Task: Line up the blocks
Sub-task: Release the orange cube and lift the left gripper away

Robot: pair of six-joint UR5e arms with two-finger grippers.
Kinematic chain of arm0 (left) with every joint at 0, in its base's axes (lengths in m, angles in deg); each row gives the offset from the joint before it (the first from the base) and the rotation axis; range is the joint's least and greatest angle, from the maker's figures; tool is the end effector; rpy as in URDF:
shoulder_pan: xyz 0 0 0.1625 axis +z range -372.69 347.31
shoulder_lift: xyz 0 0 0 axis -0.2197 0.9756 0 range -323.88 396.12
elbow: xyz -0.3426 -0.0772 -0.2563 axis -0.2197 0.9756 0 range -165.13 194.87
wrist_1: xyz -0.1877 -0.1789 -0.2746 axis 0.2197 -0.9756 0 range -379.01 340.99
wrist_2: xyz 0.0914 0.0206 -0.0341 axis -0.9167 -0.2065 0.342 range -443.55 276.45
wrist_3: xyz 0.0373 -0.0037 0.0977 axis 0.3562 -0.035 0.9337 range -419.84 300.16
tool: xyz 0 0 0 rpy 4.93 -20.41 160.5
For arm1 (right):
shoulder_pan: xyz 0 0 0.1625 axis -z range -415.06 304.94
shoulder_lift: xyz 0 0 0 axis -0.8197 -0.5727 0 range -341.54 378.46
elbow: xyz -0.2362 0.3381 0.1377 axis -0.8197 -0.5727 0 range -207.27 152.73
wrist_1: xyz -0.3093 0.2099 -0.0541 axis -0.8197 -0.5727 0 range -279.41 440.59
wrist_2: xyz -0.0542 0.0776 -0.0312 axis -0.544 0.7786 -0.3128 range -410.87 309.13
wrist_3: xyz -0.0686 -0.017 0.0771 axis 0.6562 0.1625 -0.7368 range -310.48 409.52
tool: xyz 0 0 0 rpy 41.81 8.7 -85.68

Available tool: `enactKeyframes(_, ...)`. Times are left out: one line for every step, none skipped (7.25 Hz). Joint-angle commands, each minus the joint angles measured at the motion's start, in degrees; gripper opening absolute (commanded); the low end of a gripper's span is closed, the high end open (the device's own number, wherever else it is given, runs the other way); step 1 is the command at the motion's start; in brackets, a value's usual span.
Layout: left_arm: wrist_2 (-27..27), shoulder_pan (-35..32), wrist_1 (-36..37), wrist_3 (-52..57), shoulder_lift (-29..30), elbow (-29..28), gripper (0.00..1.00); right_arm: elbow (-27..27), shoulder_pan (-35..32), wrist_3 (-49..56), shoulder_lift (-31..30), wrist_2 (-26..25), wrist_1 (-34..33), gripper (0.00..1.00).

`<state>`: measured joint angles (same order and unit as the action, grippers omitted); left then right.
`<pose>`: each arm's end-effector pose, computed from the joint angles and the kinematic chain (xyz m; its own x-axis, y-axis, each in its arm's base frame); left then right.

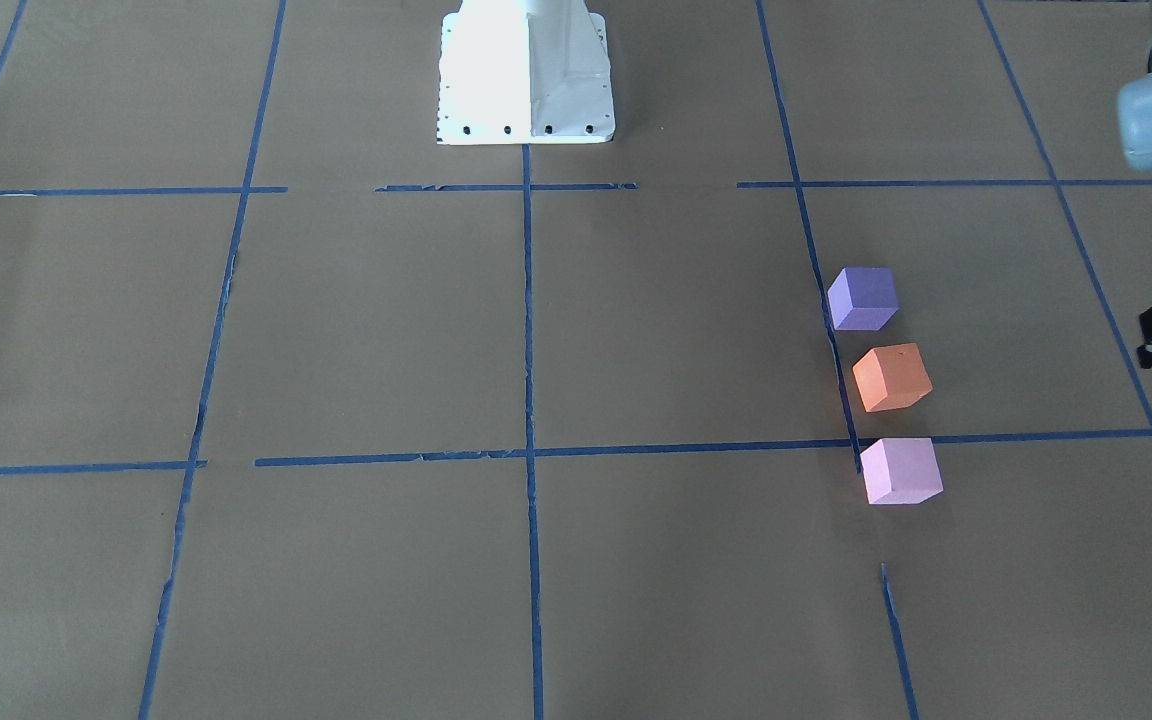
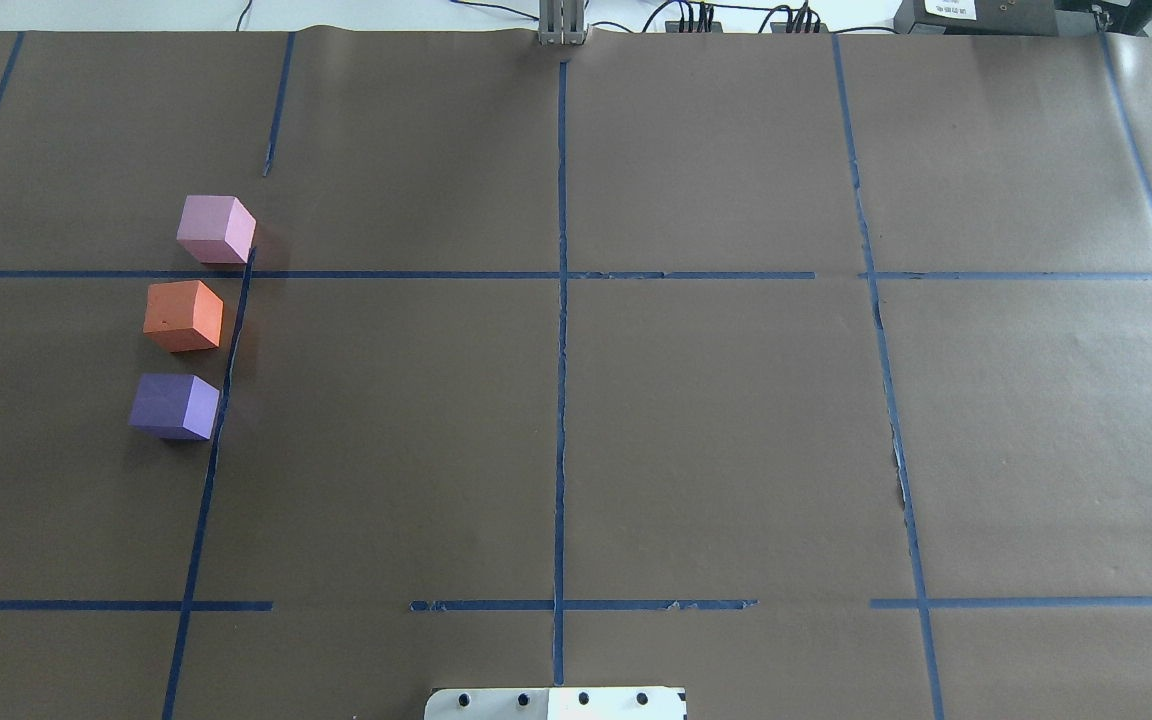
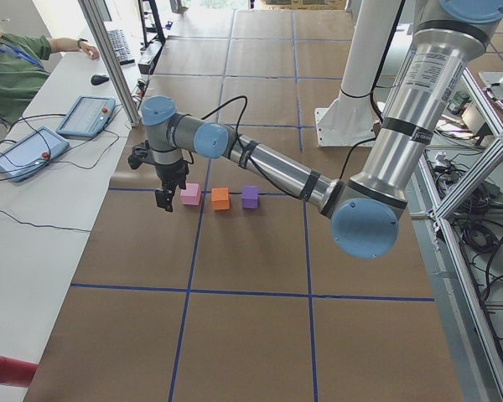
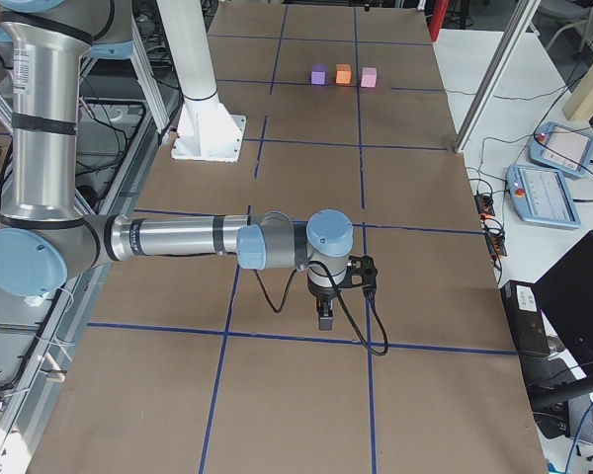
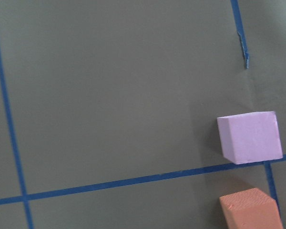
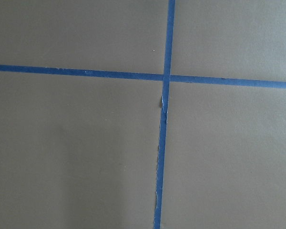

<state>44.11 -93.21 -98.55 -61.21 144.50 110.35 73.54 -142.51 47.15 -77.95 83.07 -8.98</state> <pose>0.0265 -0.5800 0.4897 0.7612 0.2469 -0.5997 -0.1420 0.9657 0.2174 0.0424 -0.4117 0.6341 0.7180 -0.0492 0.6943 0.0146 0.9983 0.0557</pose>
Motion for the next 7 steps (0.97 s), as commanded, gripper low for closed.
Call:
enactKeyframes(0.2,-10.1,0.4,6.7,-7.1,-0.4,1.0,0.0,0.0,0.0,0.0,0.0,0.0,1.0)
enactKeyframes(0.3,-10.9,-0.7,12.5,-9.0,-1.0,1.0,0.0,0.0,0.0,0.0,0.0,0.0,1.0)
enactKeyframes(2.5,-11.2,-0.8,16.8,-9.9,-2.6,1.0,0.0,0.0,0.0,0.0,0.0,0.0,1.0)
enactKeyframes(4.5,-11.2,-2.3,16.7,-12.3,-3.9,1.0,0.0,0.0,0.0,0.0,0.0,0.0,1.0)
enactKeyframes(8.0,-11.2,-3.4,15.4,-13.6,-5.3,1.0,0.0,0.0,0.0,0.0,0.0,0.0,1.0)
enactKeyframes(8.2,-11.1,-4.5,15.2,-14.0,-7.0,1.0,0.0,0.0,0.0,0.0,0.0,0.0,1.0)
enactKeyframes(8.2,-11.1,-4.6,14.5,-14.0,-8.4,1.0,0.0,0.0,0.0,0.0,0.0,0.0,1.0)
